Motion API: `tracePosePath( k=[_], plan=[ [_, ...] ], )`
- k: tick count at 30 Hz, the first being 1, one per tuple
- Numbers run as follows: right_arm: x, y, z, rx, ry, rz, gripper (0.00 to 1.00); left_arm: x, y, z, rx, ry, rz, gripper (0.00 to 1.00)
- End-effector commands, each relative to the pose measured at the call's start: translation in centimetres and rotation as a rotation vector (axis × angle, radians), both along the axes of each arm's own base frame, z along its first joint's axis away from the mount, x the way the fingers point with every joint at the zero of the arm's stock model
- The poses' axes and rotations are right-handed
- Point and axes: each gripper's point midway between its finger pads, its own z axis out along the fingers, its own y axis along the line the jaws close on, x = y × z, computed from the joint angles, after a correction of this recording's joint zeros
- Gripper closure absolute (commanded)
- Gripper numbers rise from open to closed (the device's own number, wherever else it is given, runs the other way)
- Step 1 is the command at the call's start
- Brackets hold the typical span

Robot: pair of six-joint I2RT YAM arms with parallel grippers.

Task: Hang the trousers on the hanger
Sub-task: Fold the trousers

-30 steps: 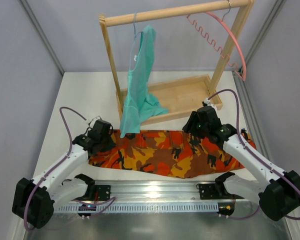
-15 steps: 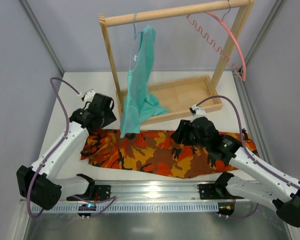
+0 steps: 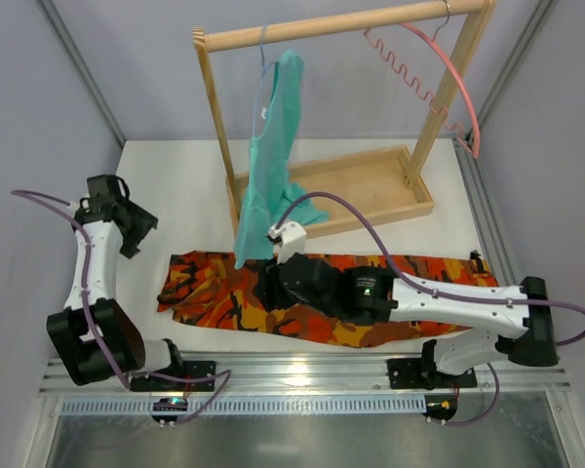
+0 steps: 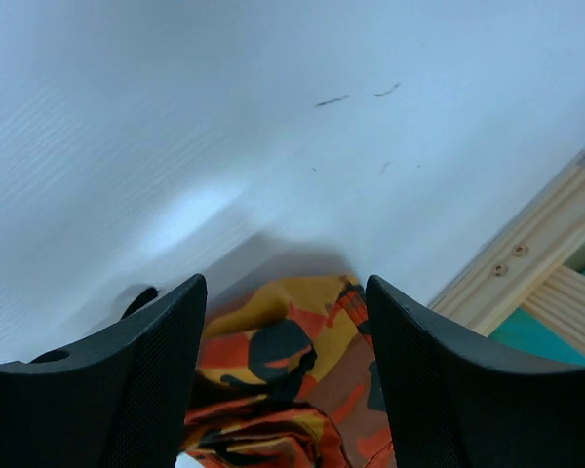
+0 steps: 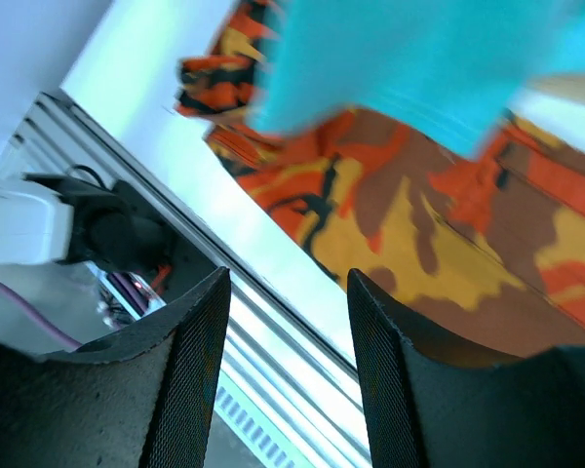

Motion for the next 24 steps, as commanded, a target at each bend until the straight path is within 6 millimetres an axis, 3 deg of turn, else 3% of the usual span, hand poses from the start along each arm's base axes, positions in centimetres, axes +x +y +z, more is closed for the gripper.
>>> tracePosePath(
  k=[1, 2, 3, 4, 5, 6, 7, 9, 10, 11, 12, 17, 20, 24],
  plan=[
    [0.5, 5.1, 3.8, 0.050, -0.130, 0.060, 0.46, 0.4, -0.3, -2.9, -0.157, -0.018, -0.040, 0.33],
    [0.6, 6.2, 3.8, 0.021, -0.169, 0.108, 0.46, 0.4, 0.1, -3.9, -0.173, -0.006, -0.024, 0.33],
    [0.6, 7.5, 5.5, 0.056, -0.194, 0.129, 0.46, 0.0, 0.7, -5.0, -0.190, 0.007, 0.000, 0.33],
    [0.8, 9.0, 4.2, 0.012, -0.205, 0.159, 0.46, -0.1, 0.6, -5.5, -0.215, 0.011, -0.003, 0.33],
    [0.7, 9.9, 4.4, -0.002, -0.233, 0.198, 0.46, -0.2, 0.8, -6.1, -0.225, 0.023, 0.007, 0.33],
    [1.1, 10.7, 6.1, 0.011, -0.257, 0.207, 0.46, -0.3, 1.0, -6.5, -0.228, 0.027, 0.014, 0.33],
    [1.4, 12.1, 4.2, -0.043, -0.257, 0.222, 0.46, -0.5, 1.1, -6.8, -0.231, 0.031, 0.014, 0.33],
    [2.5, 12.8, 2.7, -0.115, -0.251, 0.241, 0.45, -0.6, 1.2, -7.1, -0.237, 0.040, 0.010, 0.33],
    [3.2, 13.6, 3.6, -0.102, -0.253, 0.238, 0.44, -0.7, 1.3, -7.2, -0.236, 0.042, 0.013, 0.33],
    [3.8, 14.3, 1.0, -0.151, -0.220, 0.251, 0.43, -0.8, 1.4, -7.2, -0.237, 0.042, 0.010, 0.33],
    [4.2, 14.8, 1.1, -0.138, -0.203, 0.257, 0.42, -0.9, 1.5, -7.2, -0.237, 0.044, 0.014, 0.33],
    [8.3, 14.7, -2.0, -0.155, -0.134, 0.196, 0.38, -1.1, 2.0, -7.0, -0.220, 0.035, 0.030, 0.33],
    [9.8, 14.6, -3.9, -0.164, -0.088, 0.189, 0.37, -1.0, 2.2, -7.1, -0.217, 0.036, 0.035, 0.33],
    [10.2, 14.8, -7.0, -0.188, -0.032, 0.205, 0.37, -1.3, 2.1, -7.5, -0.223, 0.044, 0.038, 0.33]
  ],
)
